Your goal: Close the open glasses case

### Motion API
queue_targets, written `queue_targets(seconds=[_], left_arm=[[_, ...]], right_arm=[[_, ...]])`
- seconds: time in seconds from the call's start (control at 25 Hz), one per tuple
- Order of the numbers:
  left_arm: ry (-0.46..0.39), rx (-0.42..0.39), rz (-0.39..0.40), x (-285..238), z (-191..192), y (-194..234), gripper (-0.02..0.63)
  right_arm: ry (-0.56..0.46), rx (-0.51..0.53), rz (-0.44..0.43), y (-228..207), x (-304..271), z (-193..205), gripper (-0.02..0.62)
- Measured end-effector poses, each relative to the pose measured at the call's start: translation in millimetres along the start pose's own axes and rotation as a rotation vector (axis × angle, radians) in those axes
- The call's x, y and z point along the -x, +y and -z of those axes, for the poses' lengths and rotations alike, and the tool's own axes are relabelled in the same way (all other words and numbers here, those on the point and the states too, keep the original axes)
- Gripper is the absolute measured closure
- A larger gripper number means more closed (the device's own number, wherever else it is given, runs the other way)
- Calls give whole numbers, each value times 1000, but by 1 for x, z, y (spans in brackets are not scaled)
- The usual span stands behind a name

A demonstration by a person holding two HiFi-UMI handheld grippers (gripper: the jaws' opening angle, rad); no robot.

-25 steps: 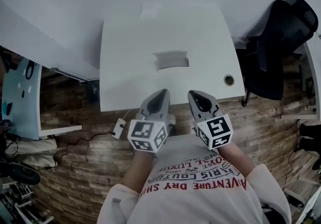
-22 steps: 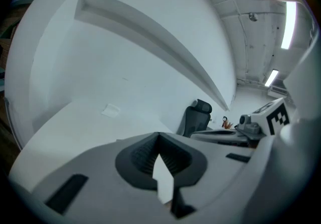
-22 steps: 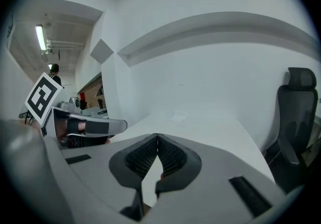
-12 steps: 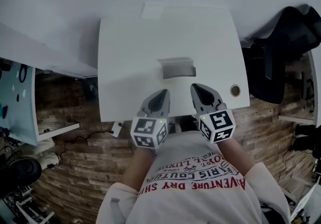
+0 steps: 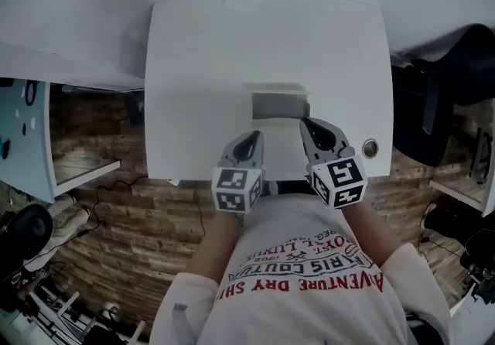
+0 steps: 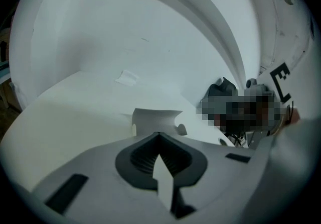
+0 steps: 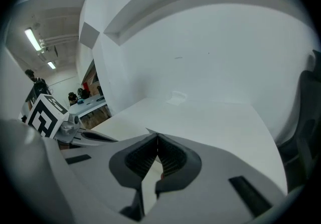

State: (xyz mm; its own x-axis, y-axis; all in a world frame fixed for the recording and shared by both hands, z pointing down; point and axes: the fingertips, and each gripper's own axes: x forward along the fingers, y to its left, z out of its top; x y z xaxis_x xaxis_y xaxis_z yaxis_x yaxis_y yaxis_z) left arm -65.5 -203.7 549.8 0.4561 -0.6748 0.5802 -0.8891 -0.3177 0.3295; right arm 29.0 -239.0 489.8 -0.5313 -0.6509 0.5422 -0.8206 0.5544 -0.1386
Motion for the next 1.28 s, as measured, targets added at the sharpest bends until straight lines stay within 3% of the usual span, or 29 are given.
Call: queue_targets(seconds=[0.52,0.72,0.92,1.28], left_arm=[[76,86,-70,-47,20,15,609],[89,142,-54,-50,28,18,609],[89,173,-56,-51,29,18,609],[75,207,-41,-50,28,19,609]], right_arm=[[98,-8,-32,-27,-34,28,583],[76,6,-18,-34,-39,19,583],[67,93,4,-43,-51,15,583],[80,64,13,-48,-64,20,583]])
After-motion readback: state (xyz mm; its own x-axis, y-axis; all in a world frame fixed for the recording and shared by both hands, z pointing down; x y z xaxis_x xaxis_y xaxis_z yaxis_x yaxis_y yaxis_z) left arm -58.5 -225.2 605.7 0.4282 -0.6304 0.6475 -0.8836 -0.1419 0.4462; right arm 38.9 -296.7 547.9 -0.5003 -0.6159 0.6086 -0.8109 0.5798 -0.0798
